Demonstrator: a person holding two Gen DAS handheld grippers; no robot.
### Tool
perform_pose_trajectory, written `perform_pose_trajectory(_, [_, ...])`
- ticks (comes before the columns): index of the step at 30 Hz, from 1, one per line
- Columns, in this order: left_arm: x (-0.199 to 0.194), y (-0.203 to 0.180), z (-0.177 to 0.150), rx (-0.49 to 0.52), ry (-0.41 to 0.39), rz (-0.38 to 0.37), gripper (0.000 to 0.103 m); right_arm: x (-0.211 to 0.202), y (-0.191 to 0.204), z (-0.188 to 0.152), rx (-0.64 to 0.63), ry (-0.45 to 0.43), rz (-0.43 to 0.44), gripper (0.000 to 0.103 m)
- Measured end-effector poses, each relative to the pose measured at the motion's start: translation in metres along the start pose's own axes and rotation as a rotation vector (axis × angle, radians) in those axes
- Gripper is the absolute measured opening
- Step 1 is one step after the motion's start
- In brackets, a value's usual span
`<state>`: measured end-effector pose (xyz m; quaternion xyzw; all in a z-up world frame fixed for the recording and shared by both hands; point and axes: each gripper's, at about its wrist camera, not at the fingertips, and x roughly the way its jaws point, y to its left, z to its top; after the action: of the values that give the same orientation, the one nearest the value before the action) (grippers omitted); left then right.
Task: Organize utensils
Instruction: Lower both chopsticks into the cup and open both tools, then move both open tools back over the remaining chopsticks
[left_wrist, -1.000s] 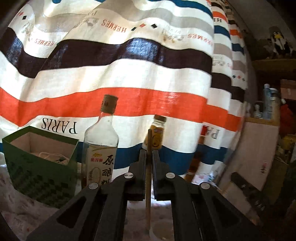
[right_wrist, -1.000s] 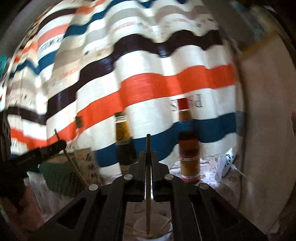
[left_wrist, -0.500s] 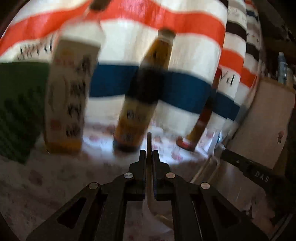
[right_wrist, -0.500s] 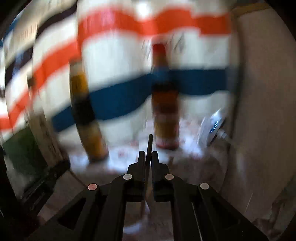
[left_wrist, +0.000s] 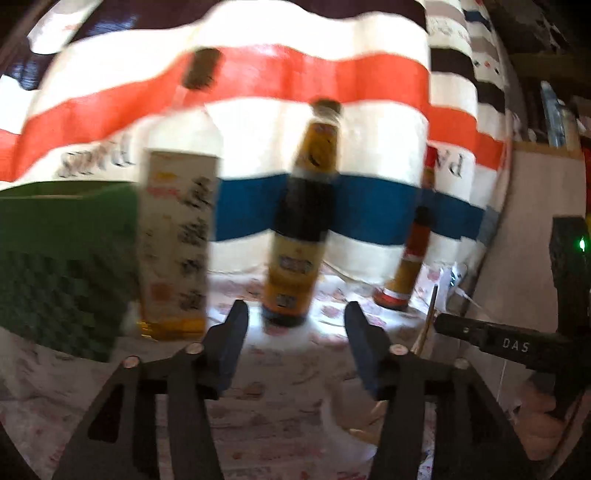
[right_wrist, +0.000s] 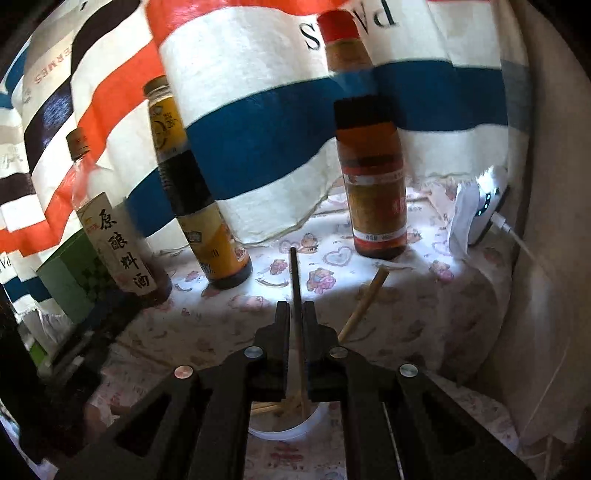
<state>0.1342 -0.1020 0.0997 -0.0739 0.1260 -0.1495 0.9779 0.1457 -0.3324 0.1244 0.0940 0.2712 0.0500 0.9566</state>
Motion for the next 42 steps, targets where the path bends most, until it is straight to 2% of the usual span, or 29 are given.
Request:
perform_pose_trajectory(2, [-0.018, 0.008, 0.004, 0.016, -0.027, 0.050, 0.064, -0.006, 0.002, 0.001, -0.002, -0.022, -0.011, 0.007])
perform_pose_trajectory(4, [-0.044, 0.014, 0.002, 0.049, -0.078, 0.122, 0.075, -0.014, 0.005, 0.002, -0.001, -0.038, -0.004, 0.008])
perform_pose_trajectory(5, [-0.055, 0.018, 0.001, 0.054, -0.095, 0.137, 0.083, -0.018, 0.006, 0.002, -0.004, -0.044, 0.005, 0.012])
perform_pose_trajectory(7, [-0.074, 0.025, 0.001, 0.072, -0.072, 0.164, 0.085, -0.026, 0.011, 0.001, -0.012, -0.060, 0.008, 0.033])
perform_pose_trajectory(8, [-0.082, 0.027, 0.002, 0.071, -0.060, 0.176, 0.085, -0.030, 0.014, 0.000, -0.021, -0.069, 0.002, 0.056])
perform_pose_trajectory(9, [-0.092, 0.027, 0.004, 0.074, -0.057, 0.188, 0.085, -0.035, 0.020, -0.001, -0.033, -0.080, -0.002, 0.073])
perform_pose_trajectory(11, [-0.116, 0.024, 0.010, 0.104, -0.080, 0.220, 0.086, -0.046, 0.029, -0.004, -0.031, -0.107, 0.008, 0.076])
perform_pose_trajectory(13, [-0.142, 0.023, 0.014, 0.123, -0.108, 0.243, 0.091, -0.057, 0.038, -0.008, -0.011, -0.141, -0.010, 0.077])
perform_pose_trajectory(15, [-0.161, 0.023, 0.015, 0.123, -0.126, 0.233, 0.098, -0.071, 0.046, -0.015, 0.006, -0.173, 0.003, 0.087])
perform_pose_trajectory(17, [-0.180, 0.023, 0.012, 0.141, -0.153, 0.224, 0.103, -0.085, 0.053, -0.022, -0.002, -0.182, 0.024, 0.087])
perform_pose_trajectory(19, [-0.196, 0.024, 0.005, 0.146, -0.173, 0.247, 0.103, -0.101, 0.061, -0.031, -0.028, -0.194, 0.037, 0.087])
perform_pose_trajectory(22, [-0.215, 0.036, -0.009, 0.042, -0.129, 0.218, 0.103, -0.120, 0.071, -0.049, -0.039, -0.202, 0.060, 0.091])
perform_pose_trajectory(24, [-0.226, 0.045, -0.020, -0.023, -0.141, 0.176, 0.103, -0.128, 0.079, -0.065, -0.046, -0.200, 0.060, 0.092])
perform_pose_trajectory(25, [-0.227, 0.048, -0.025, -0.033, -0.148, 0.182, 0.103, -0.129, 0.083, -0.072, -0.053, -0.197, 0.057, 0.092])
perform_pose_trajectory(29, [-0.217, 0.061, -0.044, -0.045, -0.132, 0.241, 0.103, -0.124, 0.098, -0.100, -0.092, -0.175, 0.050, 0.093])
perform_pose_trajectory(33, [-0.200, 0.078, -0.063, -0.085, -0.074, 0.232, 0.103, -0.105, 0.105, -0.124, -0.098, -0.130, 0.024, 0.093])
perform_pose_trajectory(37, [-0.190, 0.089, -0.068, -0.124, -0.021, 0.262, 0.103, -0.082, 0.106, -0.139, -0.104, -0.057, 0.030, 0.093])
perform_pose_trajectory(39, [-0.188, 0.091, -0.071, -0.129, -0.013, 0.266, 0.103, -0.071, 0.107, -0.145, -0.122, -0.022, 0.016, 0.093])
perform_pose_trajectory(42, [-0.177, 0.090, -0.077, -0.112, 0.039, 0.253, 0.103, -0.060, 0.106, -0.152, -0.105, 0.039, 0.042, 0.093])
